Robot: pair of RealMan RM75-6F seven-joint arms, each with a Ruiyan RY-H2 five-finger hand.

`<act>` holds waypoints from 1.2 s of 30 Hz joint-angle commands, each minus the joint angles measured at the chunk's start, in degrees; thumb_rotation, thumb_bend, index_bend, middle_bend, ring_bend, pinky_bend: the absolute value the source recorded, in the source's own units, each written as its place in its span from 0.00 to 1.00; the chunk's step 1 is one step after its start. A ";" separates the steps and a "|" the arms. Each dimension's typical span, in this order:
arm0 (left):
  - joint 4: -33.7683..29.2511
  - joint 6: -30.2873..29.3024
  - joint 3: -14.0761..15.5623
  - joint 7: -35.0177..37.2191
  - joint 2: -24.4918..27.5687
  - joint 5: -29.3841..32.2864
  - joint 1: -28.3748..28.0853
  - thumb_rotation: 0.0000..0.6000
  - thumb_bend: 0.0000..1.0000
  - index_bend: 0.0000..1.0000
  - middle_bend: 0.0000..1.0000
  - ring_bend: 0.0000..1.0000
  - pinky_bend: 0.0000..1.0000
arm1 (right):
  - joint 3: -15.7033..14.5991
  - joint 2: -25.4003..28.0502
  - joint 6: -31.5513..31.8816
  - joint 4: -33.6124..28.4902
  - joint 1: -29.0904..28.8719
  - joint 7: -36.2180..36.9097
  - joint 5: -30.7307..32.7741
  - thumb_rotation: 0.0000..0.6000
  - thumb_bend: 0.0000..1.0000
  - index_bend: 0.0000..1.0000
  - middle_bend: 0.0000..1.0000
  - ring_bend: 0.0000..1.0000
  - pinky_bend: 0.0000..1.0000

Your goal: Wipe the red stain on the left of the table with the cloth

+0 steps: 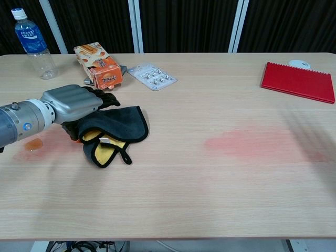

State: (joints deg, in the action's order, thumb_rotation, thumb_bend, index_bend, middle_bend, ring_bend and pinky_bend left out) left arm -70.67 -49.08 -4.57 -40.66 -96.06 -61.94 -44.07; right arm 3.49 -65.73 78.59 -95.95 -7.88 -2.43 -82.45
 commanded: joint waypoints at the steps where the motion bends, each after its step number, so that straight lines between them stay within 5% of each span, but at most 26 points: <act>1: -0.07 -0.10 0.04 -0.03 0.03 0.05 -0.06 1.00 0.20 0.05 0.00 0.00 0.09 | 0.00 0.01 -0.01 0.00 0.00 0.01 0.00 1.00 0.15 0.00 0.00 0.00 0.14; 36: 0.13 -0.46 0.93 0.14 -0.22 0.70 -1.08 1.00 0.20 0.06 0.00 0.00 0.09 | -0.07 0.07 0.07 0.02 0.03 0.13 -0.23 1.00 0.15 0.00 0.00 0.00 0.14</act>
State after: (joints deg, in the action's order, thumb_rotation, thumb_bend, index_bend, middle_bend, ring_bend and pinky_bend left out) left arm -70.55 -49.55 -3.64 -40.52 -96.27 -61.26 -45.13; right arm 3.41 -65.66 78.67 -95.93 -7.86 -2.30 -82.68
